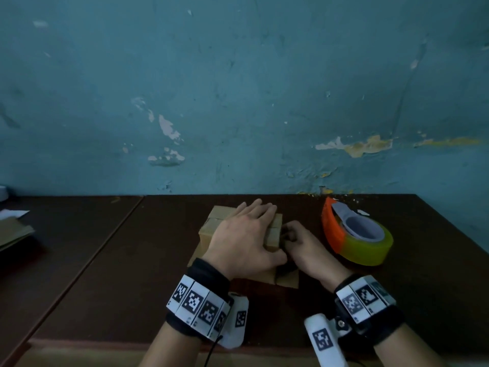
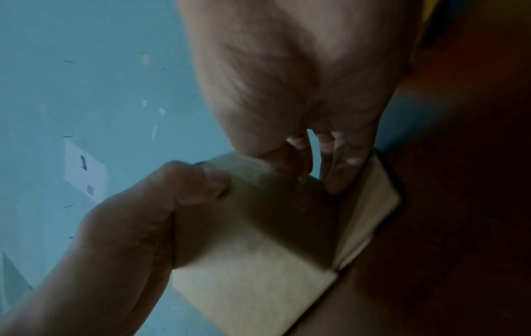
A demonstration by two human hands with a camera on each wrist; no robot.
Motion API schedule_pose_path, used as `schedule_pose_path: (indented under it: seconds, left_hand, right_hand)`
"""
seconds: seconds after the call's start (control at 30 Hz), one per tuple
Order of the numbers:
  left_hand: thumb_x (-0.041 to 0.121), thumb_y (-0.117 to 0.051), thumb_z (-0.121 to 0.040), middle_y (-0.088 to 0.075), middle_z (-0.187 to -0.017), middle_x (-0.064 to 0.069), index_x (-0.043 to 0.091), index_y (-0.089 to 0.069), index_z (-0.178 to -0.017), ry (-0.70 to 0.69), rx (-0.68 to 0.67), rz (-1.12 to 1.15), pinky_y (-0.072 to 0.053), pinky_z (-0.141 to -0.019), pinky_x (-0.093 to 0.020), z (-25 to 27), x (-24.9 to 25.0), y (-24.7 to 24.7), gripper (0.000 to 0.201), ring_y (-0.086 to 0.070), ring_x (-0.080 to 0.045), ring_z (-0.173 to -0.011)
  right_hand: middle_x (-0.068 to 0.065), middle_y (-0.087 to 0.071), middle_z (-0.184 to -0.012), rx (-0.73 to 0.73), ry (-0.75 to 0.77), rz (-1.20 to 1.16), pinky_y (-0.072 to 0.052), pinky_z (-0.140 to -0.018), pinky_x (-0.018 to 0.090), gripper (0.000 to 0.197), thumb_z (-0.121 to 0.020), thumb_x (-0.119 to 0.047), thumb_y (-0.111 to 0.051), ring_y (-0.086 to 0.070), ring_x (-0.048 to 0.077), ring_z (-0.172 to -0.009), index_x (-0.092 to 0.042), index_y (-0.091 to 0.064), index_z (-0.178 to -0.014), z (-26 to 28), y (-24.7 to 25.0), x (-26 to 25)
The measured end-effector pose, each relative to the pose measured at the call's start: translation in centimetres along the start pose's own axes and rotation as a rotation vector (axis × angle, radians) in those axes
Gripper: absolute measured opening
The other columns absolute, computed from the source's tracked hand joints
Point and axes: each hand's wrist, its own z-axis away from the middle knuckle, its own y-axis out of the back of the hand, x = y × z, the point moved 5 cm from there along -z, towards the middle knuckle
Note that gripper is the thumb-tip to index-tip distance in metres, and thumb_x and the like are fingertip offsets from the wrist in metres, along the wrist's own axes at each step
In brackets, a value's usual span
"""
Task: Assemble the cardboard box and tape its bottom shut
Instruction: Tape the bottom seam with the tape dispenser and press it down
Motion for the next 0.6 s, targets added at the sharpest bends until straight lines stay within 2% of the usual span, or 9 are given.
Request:
schedule_pose_path:
  seconds: [0.1, 0.17, 0.23, 0.3, 0.37, 0.4, 0.47, 0.53, 0.6]
  left_hand:
    - [0.056, -0.047, -0.075, -0.015, -0.17, 0.004, 0.019, -0.024, -0.161, -0.024, -0.064, 0.046, -0.002, -0.127, -0.029, -0.1, 0.1, -0.1, 0.097, -0.005, -0.007, -0.156]
    - [0.052, -0.046, -0.075, -0.011, -0.171, 0.007, 0.021, -0.027, -0.161, -0.031, -0.092, 0.067, 0.001, -0.127, -0.032, 0.0, 0.1, 0.0, 0.094, -0.001, -0.006, -0.156]
    - [0.053, -0.049, -0.077, -0.009, -0.171, 0.007, 0.024, -0.029, -0.16, -0.043, -0.096, 0.018, 0.003, -0.128, -0.043, 0.1, -0.1, -0.1, 0.09, 0.003, -0.01, -0.157]
    - [0.06, -0.049, -0.082, -0.003, -0.172, 0.002, 0.034, -0.025, -0.159, -0.022, -0.083, -0.124, 0.007, -0.124, -0.059, 0.4, -0.3, -0.1, 0.086, 0.012, -0.019, -0.157]
    - [0.075, -0.042, -0.085, 0.007, -0.171, -0.007, 0.048, -0.015, -0.158, 0.071, -0.053, -0.218, 0.006, -0.118, -0.071, 0.7, -0.6, 0.2, 0.082, 0.021, -0.03, -0.155]
    - [0.08, -0.038, -0.085, 0.01, -0.17, -0.011, 0.05, -0.011, -0.157, 0.129, -0.042, -0.222, 0.005, -0.117, -0.073, 1.0, -0.8, 0.4, 0.083, 0.021, -0.035, -0.155]
    - [0.082, -0.038, -0.085, 0.002, -0.168, -0.016, 0.042, -0.012, -0.159, 0.252, -0.026, -0.197, 0.001, -0.117, -0.074, 1.3, -1.1, 0.5, 0.088, 0.009, -0.038, -0.155]
    - [0.078, -0.047, -0.083, -0.019, -0.156, -0.016, 0.024, -0.026, -0.154, 0.379, 0.035, -0.167, -0.01, -0.118, -0.073, 1.7, -1.8, 0.9, 0.091, -0.015, -0.038, -0.149]
    - [0.073, -0.053, -0.08, -0.031, -0.139, -0.012, 0.017, -0.039, -0.143, 0.43, 0.111, -0.154, -0.018, -0.118, -0.066, 1.9, -2.5, 1.3, 0.085, -0.03, -0.035, -0.136]
  right_hand:
    - [0.003, -0.068, -0.094, -0.019, 0.032, 0.005, -0.057, -0.072, 0.036, 0.023, -0.095, -0.013, -0.063, -0.069, 0.018, -0.081, -0.028, -0.059, -0.11, -0.1, 0.5, 0.0]
    - [0.006, -0.07, -0.091, -0.011, 0.029, -0.006, -0.059, -0.077, 0.042, 0.019, -0.094, -0.014, -0.065, -0.07, 0.019, -0.08, -0.029, -0.06, -0.107, -0.1, 0.9, 0.2]
    - [0.006, -0.073, -0.094, 0.018, 0.016, -0.019, -0.06, -0.081, 0.043, 0.017, -0.096, -0.014, -0.064, -0.072, 0.022, -0.085, -0.027, -0.061, -0.106, -0.2, 1.6, 0.3]
    - [0.005, -0.074, -0.096, 0.051, 0.022, -0.026, -0.061, -0.081, 0.04, 0.017, -0.097, -0.012, -0.061, -0.073, 0.023, -0.088, -0.026, -0.062, -0.106, -0.2, 2.4, -0.1]
    - [0.004, -0.074, -0.096, 0.09, 0.047, 0.002, -0.06, -0.078, 0.036, 0.017, -0.098, -0.009, -0.059, -0.073, 0.021, -0.086, -0.024, -0.061, -0.107, -0.1, 3.4, -0.7]
    - [0.005, -0.074, -0.095, 0.114, 0.066, 0.018, -0.06, -0.077, 0.036, 0.017, -0.098, -0.009, -0.059, -0.073, 0.02, -0.085, -0.023, -0.061, -0.107, 0.0, 4.0, -1.0]
    - [0.007, -0.074, -0.094, 0.156, 0.094, 0.031, -0.061, -0.077, 0.036, 0.016, -0.097, -0.008, -0.062, -0.072, 0.02, -0.083, -0.022, -0.06, -0.105, 0.3, 5.2, -1.5]
    - [0.008, -0.074, -0.094, 0.191, 0.107, 0.017, -0.061, -0.077, 0.035, 0.016, -0.097, -0.007, -0.062, -0.072, 0.019, -0.083, -0.022, -0.06, -0.104, 0.6, 6.5, -1.9]
    - [0.005, -0.074, -0.094, 0.243, 0.121, 0.035, -0.06, -0.078, 0.034, 0.015, -0.098, -0.008, -0.061, -0.072, 0.017, -0.083, -0.02, -0.061, -0.107, 1.0, 8.1, -2.4]
